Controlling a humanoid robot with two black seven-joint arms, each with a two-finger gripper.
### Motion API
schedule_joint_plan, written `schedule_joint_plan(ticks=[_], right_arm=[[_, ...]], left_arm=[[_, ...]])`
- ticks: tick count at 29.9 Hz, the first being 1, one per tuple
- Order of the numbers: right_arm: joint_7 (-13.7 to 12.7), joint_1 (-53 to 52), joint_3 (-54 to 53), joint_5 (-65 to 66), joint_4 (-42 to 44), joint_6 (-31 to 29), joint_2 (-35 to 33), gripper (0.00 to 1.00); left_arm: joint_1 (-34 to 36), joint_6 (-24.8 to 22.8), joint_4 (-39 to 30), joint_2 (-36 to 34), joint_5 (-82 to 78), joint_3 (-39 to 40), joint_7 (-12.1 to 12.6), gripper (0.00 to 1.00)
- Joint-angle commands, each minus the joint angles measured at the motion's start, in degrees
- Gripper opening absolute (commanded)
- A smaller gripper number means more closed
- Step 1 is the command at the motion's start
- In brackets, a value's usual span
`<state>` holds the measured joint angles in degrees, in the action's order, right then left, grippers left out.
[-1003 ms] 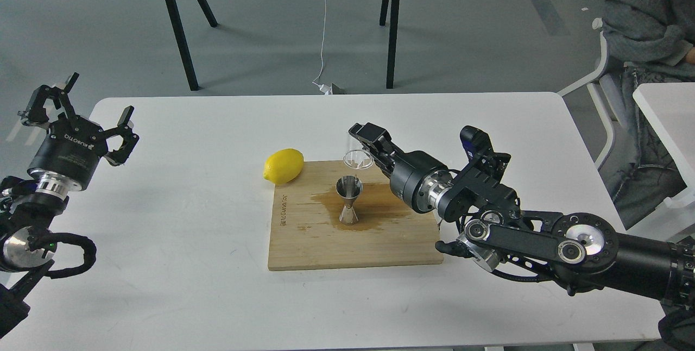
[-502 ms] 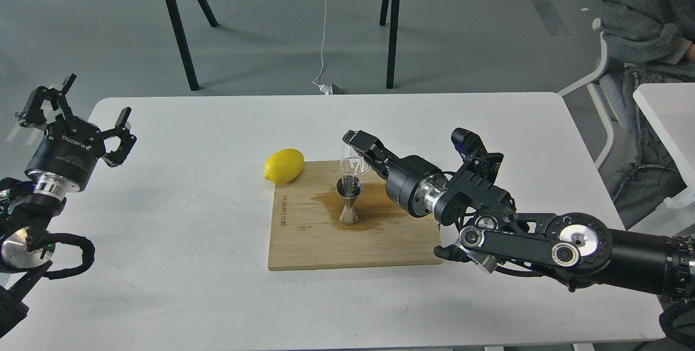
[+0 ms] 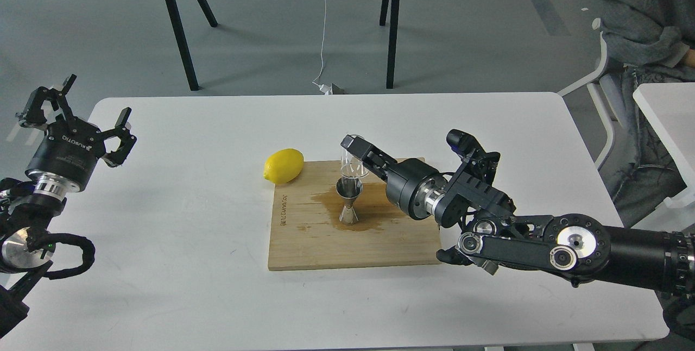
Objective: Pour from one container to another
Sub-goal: 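Tilt the clear glass with the right gripper to pour into the jigger, then carry the clear glass back away from the jigger with the right gripper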
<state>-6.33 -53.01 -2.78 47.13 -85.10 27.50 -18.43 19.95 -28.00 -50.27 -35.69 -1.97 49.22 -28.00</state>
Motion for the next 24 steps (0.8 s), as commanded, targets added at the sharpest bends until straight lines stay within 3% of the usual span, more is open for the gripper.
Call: schedule_joint_plan(ticks=[1,24], right_arm=[[0.0,-1.22,1.98,0.94,0.37,0.0,0.23,0.42],[0.0,-4.21,5.5,2.35,0.37,0.0,-0.21,0.42]], left_arm=[[0.0,0.0,0.0,0.0,0.04,0.0,0.0,0.99],[0.0,0.0,0.09,0.44,-0.05,-0.09,0.0,0.99]])
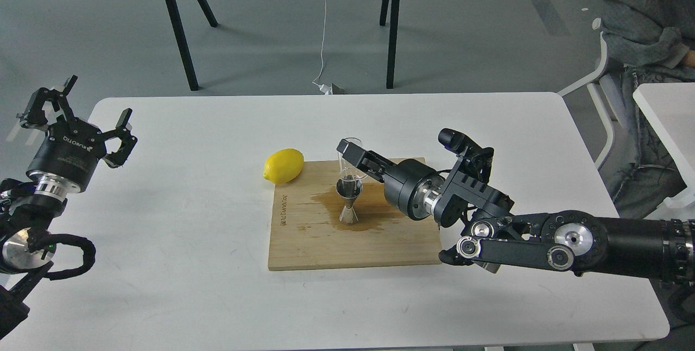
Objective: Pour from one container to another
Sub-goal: 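Carry the clear glass back away from the jigger with the right gripper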
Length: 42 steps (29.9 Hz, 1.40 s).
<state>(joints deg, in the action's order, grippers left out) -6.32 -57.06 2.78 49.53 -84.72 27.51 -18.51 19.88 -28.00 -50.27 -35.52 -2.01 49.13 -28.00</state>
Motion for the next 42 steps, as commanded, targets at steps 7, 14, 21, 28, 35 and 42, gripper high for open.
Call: schedule_joint_plan(ticks=[7,14,21,28,35,42], right_arm=[[-0.53,1.24,-5.58,-5.05,-0.44,0.27,-0.82,0.41],[-0.8,8.09,-16.56,-14.37,-0.8,0.09,-0.29,0.42],[-0.62,20.99,-37.72,-25.44,-0.88,-0.08,0.14,0.41],[-0.8,37.09,-63.48,-33.61,-0.88,-0.79,4.97,0.42],[-0.53,45.53,-76.94,-41.53,0.08,-1.05,8.84,0.42],[-0.18,50.19,-84.77,-51.45,4.12,-2.11,11.66,0.42]], left_arm=[[0.07,0.0,0.09,0.19,-0.01,0.0,0.0,0.99],[0.16,0.0,0.35,-0.25,-0.01,0.0,0.0,0.99],[0.07,0.0,0.35,-0.16,-0.01,0.0,0.0,0.99],[0.16,0.0,0.35,0.1,0.07,0.0,0.0,0.99],[0.07,0.0,0.26,0.19,0.07,-0.09,0.0,0.99],[0.07,0.0,0.35,0.19,0.07,-0.09,0.0,0.99]])
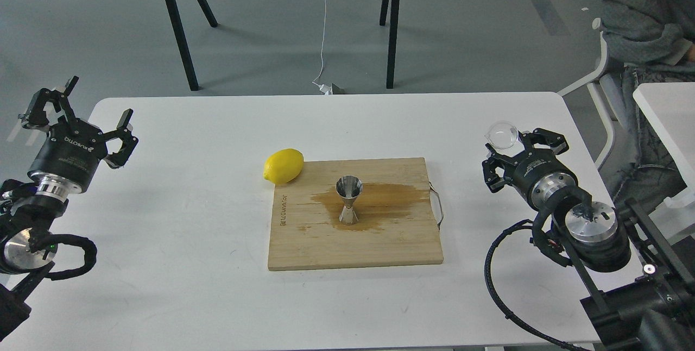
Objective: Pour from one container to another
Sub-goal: 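Carry the clear glass back away from the jigger with the right gripper, then lower the clear glass onto the table and open the right gripper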
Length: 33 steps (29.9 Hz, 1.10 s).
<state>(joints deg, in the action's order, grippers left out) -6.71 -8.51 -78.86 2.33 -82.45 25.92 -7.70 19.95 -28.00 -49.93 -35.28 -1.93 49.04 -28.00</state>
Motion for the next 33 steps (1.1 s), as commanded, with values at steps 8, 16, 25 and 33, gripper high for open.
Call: schedule_joint_plan(ticks=[8,16,25,33], right_arm=[[0.11,2.97,-7.62,-14.72,8.26,-0.61,1.46,0.42],[0.03,2.97,-7.09,-15.08,12.48,0.45,1.9,0.42],[0.03,2.97,-7.27,-15.08,14.86,0.71,2.07,0.43],[0.03,2.97,-6.92,-15.08,14.77,0.71,2.07,0.64]], left_arm=[[-0.09,0.0,0.01,0.04,0.0,-0.08,0.0,0.99],[-0.09,0.0,0.01,0.04,0.0,-0.08,0.0,0.99],[-0.18,0.0,-0.08,0.12,0.0,-0.08,0.0,0.99],[-0.09,0.0,0.01,0.39,-0.09,-0.08,0.0,0.99]])
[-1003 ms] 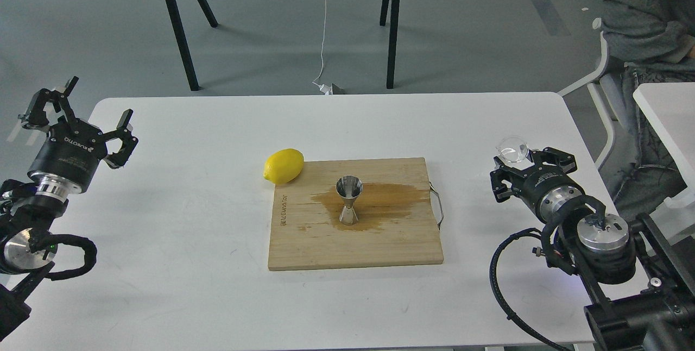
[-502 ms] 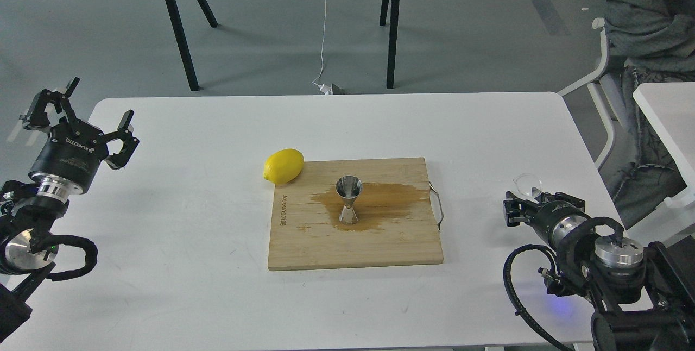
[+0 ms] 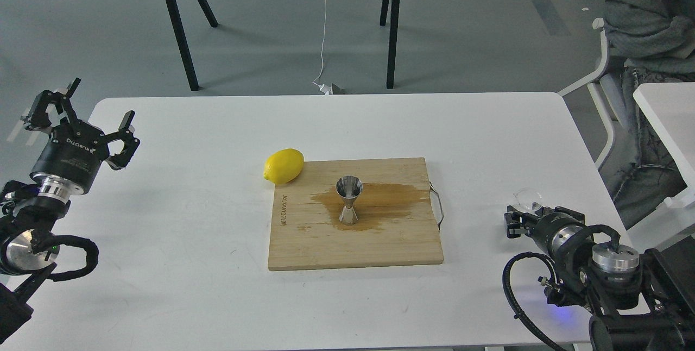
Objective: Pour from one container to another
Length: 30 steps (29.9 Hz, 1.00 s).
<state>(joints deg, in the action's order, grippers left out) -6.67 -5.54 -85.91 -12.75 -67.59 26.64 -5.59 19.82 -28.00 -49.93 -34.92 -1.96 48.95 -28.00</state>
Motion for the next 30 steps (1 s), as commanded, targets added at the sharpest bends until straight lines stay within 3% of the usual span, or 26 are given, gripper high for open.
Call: schedule_joint_plan(ticks=[1,11,24,30], right_arm=[[0.0,0.0,0.13,0.0,-0.09,-0.01,0.06,0.67],[-0.09,1.14,-0.31,-0.35,-1.22,0.17,-0.03,0.91],[-0.18,10.72,-0.93,-0.44,-16.06,1.36,-3.01,0.95],[-0.18,14.5,-0.58,-0.18,-28.72,1.36,-10.56,0.98]], left_arm=[[0.04,0.0,0.01,-0.06,-0.06,0.0,0.0,0.99],[0.04,0.0,0.01,0.03,-0.06,0.0,0.0,0.99],[-0.05,0.0,0.01,0.03,0.03,0.0,0.0,0.99],[-0.05,0.0,0.01,0.03,-0.06,0.0,0.0,0.99]])
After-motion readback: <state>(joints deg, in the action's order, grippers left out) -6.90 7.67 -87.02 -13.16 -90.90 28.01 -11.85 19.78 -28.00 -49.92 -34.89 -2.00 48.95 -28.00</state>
